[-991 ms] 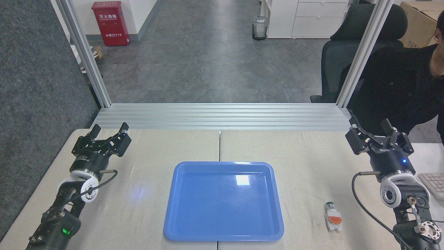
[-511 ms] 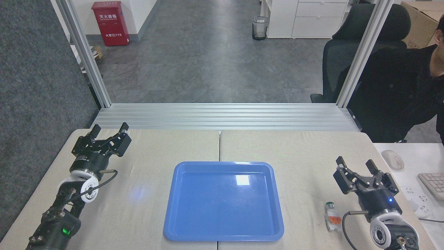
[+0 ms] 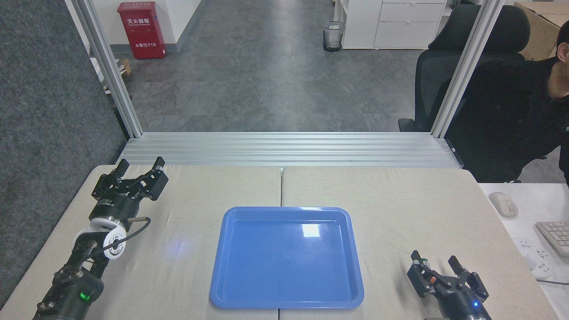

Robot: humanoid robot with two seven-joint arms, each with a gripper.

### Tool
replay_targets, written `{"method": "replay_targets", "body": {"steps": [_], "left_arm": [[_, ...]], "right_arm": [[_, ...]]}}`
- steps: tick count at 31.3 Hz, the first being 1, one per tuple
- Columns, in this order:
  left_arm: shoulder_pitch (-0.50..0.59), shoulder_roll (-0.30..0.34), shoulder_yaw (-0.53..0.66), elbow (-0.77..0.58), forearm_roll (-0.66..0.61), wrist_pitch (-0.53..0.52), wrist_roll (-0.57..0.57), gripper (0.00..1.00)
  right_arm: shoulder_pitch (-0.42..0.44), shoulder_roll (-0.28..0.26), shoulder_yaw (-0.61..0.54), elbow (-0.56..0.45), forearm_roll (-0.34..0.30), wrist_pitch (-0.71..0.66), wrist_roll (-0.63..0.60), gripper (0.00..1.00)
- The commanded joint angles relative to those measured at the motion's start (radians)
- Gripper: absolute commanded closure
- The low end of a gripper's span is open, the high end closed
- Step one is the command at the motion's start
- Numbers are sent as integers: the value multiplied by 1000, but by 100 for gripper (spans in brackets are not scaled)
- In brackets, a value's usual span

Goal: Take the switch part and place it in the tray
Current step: 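Lower the right gripper onto the switch part and close on it, then lift the switch part and carry it over the blue tray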

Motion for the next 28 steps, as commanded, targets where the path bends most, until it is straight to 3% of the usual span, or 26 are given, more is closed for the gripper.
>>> {"method": "replay_targets", "body": {"steps": [1, 7, 10, 12, 14, 15, 17, 20, 28], "left_arm": [[2, 0, 0, 0, 0, 1, 1, 0], [0, 0, 0, 0, 0, 1, 1, 0], [0, 0, 0, 0, 0, 1, 1, 0], [0, 0, 0, 0, 0, 1, 1, 0], [0, 0, 0, 0, 0, 1, 1, 0], [0, 0, 0, 0, 0, 1, 1, 0], [0, 0, 0, 0, 0, 1, 1, 0], [0, 0, 0, 0, 0, 1, 1, 0], [0, 0, 0, 0, 0, 1, 1, 0]], "right_arm": [[38, 83, 2, 116, 33, 4, -1, 4], [-5, 20, 9, 167, 55, 69, -1, 12], [-14, 1, 31, 181, 97, 82, -2, 28], [-14, 3, 35, 179, 99, 79, -8, 34], [-14, 4, 37, 172, 94, 76, -9, 71], [-14, 4, 36, 170, 91, 73, -9, 84], [-17, 6, 35, 169, 91, 62, -9, 100], [-28, 9, 29, 163, 89, 57, -5, 100], [-227, -3, -4, 85, 49, 57, -2, 100]]}}
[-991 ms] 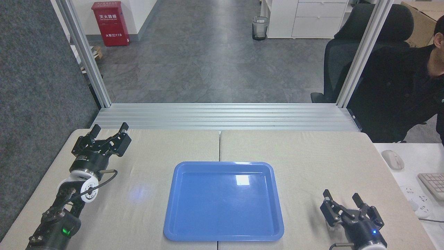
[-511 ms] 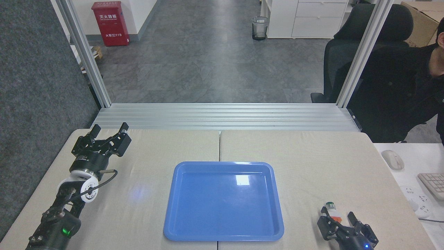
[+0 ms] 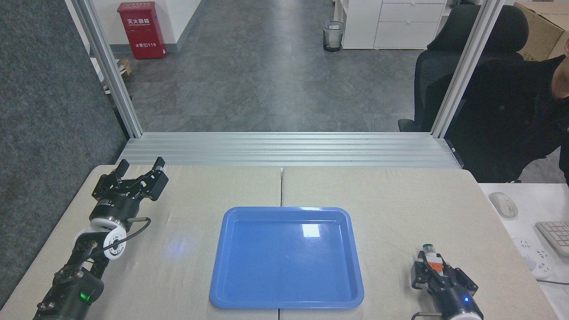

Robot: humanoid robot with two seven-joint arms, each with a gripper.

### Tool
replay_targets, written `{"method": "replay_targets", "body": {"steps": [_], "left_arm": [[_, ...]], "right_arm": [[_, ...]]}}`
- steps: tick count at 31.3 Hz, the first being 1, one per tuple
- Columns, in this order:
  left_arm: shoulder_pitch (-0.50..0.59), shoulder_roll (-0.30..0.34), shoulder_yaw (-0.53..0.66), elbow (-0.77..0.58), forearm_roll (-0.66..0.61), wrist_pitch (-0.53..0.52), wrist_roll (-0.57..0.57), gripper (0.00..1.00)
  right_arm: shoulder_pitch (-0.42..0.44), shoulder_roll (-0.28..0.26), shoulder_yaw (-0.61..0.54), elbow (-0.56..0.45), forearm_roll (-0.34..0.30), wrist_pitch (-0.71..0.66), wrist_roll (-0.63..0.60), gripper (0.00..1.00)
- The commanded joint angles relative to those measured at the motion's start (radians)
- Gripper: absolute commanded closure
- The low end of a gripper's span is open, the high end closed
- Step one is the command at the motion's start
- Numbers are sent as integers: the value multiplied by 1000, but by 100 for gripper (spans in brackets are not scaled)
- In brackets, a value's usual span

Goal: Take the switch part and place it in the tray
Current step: 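Lift the switch part and carry it over the blue tray, then lower the switch part into the tray and open the right gripper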

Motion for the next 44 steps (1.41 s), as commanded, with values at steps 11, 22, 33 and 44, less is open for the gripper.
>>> {"method": "replay_targets", "body": {"steps": [11, 22, 33, 44], "left_arm": [[0, 0, 0, 0, 0, 1, 1, 0], [0, 0, 0, 0, 0, 1, 1, 0], [0, 0, 0, 0, 0, 1, 1, 0], [0, 0, 0, 0, 0, 1, 1, 0]], "right_arm": [[-264, 45, 411, -211, -9, 68, 51, 100], [-253, 183, 689, -15, 98, 107, 59, 100], [-216, 186, 687, 193, 89, 123, 113, 100], [-190, 188, 641, 177, 51, 123, 127, 16]]}}
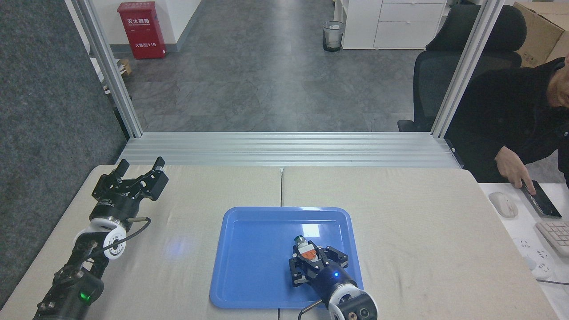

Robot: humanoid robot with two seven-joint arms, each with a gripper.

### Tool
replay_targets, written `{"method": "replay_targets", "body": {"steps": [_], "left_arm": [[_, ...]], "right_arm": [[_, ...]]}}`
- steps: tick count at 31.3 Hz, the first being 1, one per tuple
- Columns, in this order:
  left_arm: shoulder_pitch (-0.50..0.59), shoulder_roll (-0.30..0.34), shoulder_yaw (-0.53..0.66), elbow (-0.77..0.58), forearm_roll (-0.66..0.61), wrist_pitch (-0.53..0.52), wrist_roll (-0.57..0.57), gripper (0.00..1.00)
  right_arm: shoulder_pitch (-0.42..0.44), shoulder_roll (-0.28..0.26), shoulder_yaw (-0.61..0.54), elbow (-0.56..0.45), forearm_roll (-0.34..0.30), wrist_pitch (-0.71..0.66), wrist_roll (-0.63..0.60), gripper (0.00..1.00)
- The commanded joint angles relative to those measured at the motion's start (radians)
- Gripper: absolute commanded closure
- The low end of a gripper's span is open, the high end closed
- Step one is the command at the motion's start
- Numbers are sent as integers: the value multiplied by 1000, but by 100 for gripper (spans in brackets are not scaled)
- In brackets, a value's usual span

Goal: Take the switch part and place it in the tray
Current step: 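Lower the switch part into the tray and open the right gripper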

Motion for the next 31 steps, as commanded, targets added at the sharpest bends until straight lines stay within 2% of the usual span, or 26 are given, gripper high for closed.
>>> {"method": "replay_targets", "body": {"steps": [1, 6, 9, 12, 15, 18, 24, 31], "left_arm": [[0, 0, 0, 0, 0, 1, 1, 0], [0, 0, 0, 0, 0, 1, 1, 0], [0, 0, 0, 0, 0, 1, 1, 0], [0, 0, 0, 0, 0, 1, 1, 0], [0, 0, 0, 0, 0, 1, 1, 0], [0, 0, 0, 0, 0, 1, 1, 0], [0, 0, 0, 0, 0, 1, 1, 0], [0, 0, 0, 0, 0, 1, 1, 0]], "right_arm": [[14, 42, 38, 81, -51, 2, -15, 5], [-23, 42, -65, 10, -185, -5, -106, 2], [-51, 35, -99, -46, -210, -5, -129, 2], [-66, 12, -192, -97, -210, -16, -130, 2], [-86, -49, -283, -103, -207, -80, -143, 2], [-112, -150, -362, -102, -207, -136, -219, 2], [-115, -288, -442, -89, -208, -137, -262, 2], [-88, -337, -508, -60, -210, -88, -255, 2]]}}
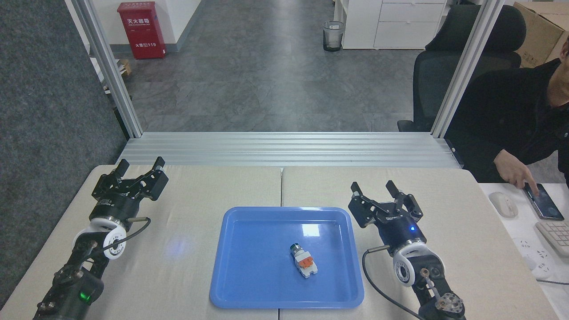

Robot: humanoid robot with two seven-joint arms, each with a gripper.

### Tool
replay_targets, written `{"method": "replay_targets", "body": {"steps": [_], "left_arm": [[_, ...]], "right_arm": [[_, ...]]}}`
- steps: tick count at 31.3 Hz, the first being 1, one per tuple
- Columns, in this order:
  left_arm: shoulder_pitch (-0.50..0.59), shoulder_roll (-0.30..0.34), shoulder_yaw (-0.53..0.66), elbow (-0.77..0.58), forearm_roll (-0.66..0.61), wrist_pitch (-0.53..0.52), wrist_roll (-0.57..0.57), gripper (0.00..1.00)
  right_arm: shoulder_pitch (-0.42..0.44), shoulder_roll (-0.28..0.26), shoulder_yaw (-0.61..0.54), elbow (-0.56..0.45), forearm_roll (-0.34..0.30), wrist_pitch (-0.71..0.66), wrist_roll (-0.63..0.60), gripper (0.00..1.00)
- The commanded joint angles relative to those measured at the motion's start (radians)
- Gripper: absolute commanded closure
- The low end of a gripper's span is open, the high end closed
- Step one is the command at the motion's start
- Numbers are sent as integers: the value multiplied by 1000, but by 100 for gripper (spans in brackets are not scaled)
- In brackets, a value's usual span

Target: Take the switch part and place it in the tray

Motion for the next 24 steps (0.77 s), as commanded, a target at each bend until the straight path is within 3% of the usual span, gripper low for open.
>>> {"method": "replay_targets", "body": {"steps": [1, 8, 13, 20, 24], "left_arm": [[0, 0, 0, 0, 0, 0, 1, 0], [0, 0, 0, 0, 0, 0, 1, 0], [0, 0, 0, 0, 0, -1, 1, 0], [1, 0, 0, 0, 0, 0, 1, 0], [0, 0, 0, 0, 0, 0, 1, 0]], "right_arm": [[5, -200, -223, -2, -13, 21, -2, 2], [5, -243, -226, -2, -16, 16, 46, 2], [2, -275, -223, 0, -57, 2, 49, 2], [-8, -286, -217, 0, -53, -2, 47, 2], [-9, -324, -214, 6, -53, -2, 47, 2]]}}
